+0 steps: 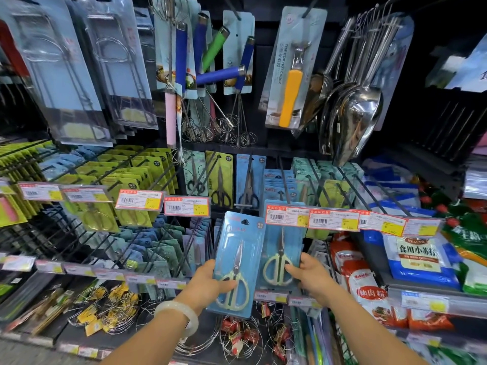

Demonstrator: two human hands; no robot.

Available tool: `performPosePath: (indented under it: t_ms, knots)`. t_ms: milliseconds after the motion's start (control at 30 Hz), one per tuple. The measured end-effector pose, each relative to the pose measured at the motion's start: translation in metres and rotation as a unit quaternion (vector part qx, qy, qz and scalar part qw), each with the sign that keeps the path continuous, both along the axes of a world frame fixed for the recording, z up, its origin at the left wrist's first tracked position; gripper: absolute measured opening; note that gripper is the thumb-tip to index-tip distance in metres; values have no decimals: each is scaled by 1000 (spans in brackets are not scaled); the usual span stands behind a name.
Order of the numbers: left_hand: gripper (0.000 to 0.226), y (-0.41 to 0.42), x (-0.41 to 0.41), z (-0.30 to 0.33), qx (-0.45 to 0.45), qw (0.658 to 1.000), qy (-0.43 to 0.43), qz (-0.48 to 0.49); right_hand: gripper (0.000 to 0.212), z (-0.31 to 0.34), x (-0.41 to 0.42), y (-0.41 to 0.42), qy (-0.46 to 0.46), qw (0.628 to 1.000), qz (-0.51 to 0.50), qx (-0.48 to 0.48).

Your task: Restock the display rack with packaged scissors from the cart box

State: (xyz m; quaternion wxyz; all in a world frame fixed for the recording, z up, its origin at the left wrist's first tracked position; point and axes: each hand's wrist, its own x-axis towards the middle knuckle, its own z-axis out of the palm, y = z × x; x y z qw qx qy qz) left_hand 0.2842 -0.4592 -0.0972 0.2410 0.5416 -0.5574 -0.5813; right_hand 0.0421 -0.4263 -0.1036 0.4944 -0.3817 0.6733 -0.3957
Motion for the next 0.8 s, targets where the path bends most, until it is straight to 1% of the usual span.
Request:
performPosePath:
  t_ms: [267,367,467,600,667,700,733,800]
  knots:
    - [31,1,-6,1,2,1000,15,-1,15,2,-1,3,0,1000,11,5]
    - [30,1,-6,0,3,1000,16,3,16,1,1,-2,18,1000,6,7]
    - [30,1,-6,0,7,1000,18,4,27,-1,1,-10,27,999,-17,10]
    - [30,1,-5,-1,6,1000,19,3,55,-3,-3,-17,120,991,-45,45]
    - [30,1,-5,-3,10,1000,16,2,59,-3,-4,-14,146,987,-44,46]
    - [32,1,-5,-4,14,1000,14,-1,56,0,-3,-10,146,988,-32,38]
    - [34,1,-6,-5,17,1000,13,-5,48,4,-1,-5,134,990,-11,29]
    - [37,1,-10,-8,23,1000,14,-9,28,12,6,4,86,994,57,29]
